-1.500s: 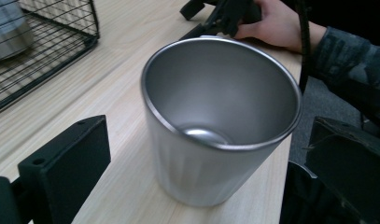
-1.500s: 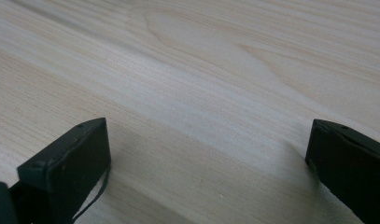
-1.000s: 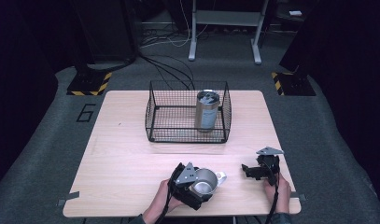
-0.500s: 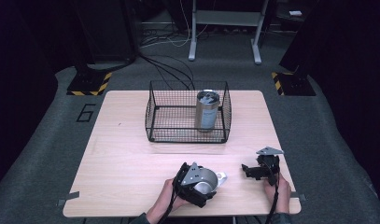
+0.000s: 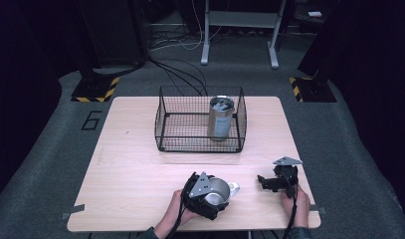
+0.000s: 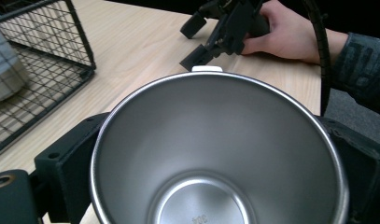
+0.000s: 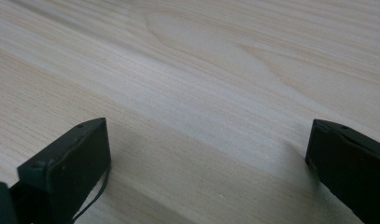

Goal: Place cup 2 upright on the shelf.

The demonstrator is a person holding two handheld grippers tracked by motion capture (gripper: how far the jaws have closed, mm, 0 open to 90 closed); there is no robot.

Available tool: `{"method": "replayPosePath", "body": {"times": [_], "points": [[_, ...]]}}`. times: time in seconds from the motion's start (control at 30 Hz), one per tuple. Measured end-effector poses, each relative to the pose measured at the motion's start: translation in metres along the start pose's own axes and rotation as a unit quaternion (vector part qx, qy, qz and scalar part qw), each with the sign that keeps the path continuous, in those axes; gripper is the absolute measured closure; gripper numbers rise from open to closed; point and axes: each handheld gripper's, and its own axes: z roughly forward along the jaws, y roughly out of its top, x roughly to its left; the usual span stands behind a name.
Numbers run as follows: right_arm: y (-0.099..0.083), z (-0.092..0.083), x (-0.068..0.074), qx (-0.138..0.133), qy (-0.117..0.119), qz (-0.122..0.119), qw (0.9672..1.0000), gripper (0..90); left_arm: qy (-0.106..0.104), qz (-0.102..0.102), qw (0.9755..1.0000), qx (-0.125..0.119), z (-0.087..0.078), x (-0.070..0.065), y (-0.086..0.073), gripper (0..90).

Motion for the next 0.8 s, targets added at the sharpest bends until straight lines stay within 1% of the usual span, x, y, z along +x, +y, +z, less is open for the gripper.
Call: {"method": "replayPosePath", "body": {"times": [0.03,0.1,0.17,0.2,0.33,0.5,0.57,0.63,0.67,0.73,0.8], "points": [[0.0,0.0,0.0,0.0,0.0,0.0,1.0,0.0,-0.002,0.002,1.0,0.002,-0.002,0.002,0.0,6.0],[0.0,0.0,0.0,0.0,0.0,0.0,1.0,0.0,0.003,-0.001,1.0,0.001,-0.005,0.004,0.0,6.0],[0.0,0.0,0.0,0.0,0.0,0.0,1.0,0.0,0.01,0.0,0.9999,0.001,-0.008,0.006,0.001,6.0],[0.0,0.0,0.0,0.0,0.0,0.0,1.0,0.0,0.01,0.0,0.9999,0.002,-0.009,0.008,0.001,6.0],[0.0,0.0,0.0,0.0,0.0,0.0,1.0,0.0,0.022,-0.003,0.9998,-0.002,-0.015,0.014,0.001,6.0],[0.0,0.0,0.0,0.001,0.001,-0.002,1.0,0.0,0.03,-0.012,0.9995,-0.004,-0.023,0.021,0.0,6.0],[0.0,0.0,0.0,0.001,0.001,-0.002,1.0,0.0,0.037,-0.011,0.9992,-0.004,-0.026,0.024,0.0,6.0],[0.0,0.0,0.0,0.001,0.001,-0.002,1.0,0.0,0.04,-0.014,0.9991,-0.006,-0.029,0.026,-0.001,6.0],[0.0,0.0,0.0,0.001,0.001,-0.001,1.0,0.0,0.045,-0.014,0.9989,-0.006,-0.03,0.027,-0.002,6.0],[0.0,0.0,0.0,0.001,0.001,-0.002,1.0,0.0,0.048,-0.022,0.9985,-0.009,-0.033,0.029,-0.003,6.0],[0.0,0.0,0.0,0.001,0.001,-0.002,1.0,0.0,0.053,-0.026,0.9982,-0.01,-0.035,0.032,-0.004,6.0]]}}
